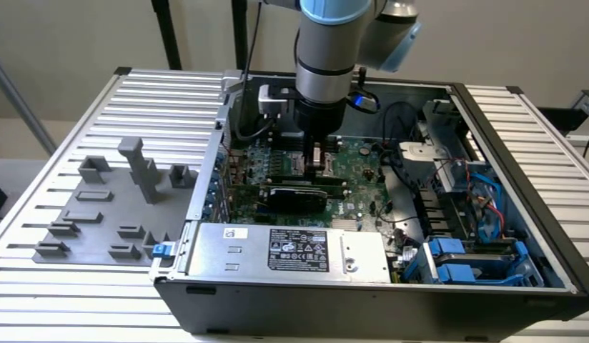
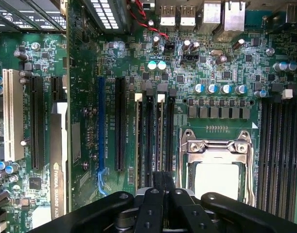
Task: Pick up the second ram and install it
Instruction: 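Press down the second ram until it locks into place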
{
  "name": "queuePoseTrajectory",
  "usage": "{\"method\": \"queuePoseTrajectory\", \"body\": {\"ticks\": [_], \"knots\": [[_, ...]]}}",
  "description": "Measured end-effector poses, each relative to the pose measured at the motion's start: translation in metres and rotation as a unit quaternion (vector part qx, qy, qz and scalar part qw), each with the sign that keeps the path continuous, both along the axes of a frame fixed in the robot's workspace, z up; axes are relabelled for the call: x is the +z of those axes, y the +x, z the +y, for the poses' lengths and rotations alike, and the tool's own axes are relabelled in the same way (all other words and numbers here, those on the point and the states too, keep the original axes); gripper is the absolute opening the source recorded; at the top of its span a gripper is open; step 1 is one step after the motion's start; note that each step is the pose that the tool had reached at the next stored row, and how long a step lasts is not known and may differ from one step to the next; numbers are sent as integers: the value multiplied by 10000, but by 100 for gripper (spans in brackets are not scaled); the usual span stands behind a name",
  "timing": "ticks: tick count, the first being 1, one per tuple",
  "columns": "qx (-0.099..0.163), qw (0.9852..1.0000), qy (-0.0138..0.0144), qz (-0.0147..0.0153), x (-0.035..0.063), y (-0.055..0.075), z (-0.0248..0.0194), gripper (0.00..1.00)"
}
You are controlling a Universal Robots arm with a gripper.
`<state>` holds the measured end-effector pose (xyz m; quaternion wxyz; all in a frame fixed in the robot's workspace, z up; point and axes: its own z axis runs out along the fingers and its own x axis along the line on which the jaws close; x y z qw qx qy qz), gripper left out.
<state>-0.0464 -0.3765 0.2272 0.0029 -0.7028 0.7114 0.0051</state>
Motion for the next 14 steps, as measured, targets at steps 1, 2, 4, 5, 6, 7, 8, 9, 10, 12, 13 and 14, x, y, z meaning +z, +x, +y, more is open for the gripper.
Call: {"method": "queuePoseTrajectory", "body": {"ticks": [1,2,4,5,6,7,8,9,10,12,13,14], "knots": [[-1,10000,5,0,28,-1,1,11],[-1,10000,-3,2,71,0,-1,11],[0,10000,-5,4,151,4,-2,11],[0,10000,-7,6,190,5,-2,11],[0,10000,-5,6,209,5,-2,11],[0,10000,-2,5,209,6,-2,11],[0,10000,-2,5,209,6,-2,11],[1,10000,-2,6,209,6,-2,11],[1,10000,-1,6,209,6,-2,11],[1,10000,-2,6,210,6,-2,11],[1,10000,-2,6,210,6,-2,11],[1,10000,-2,6,210,6,-2,11]]}}
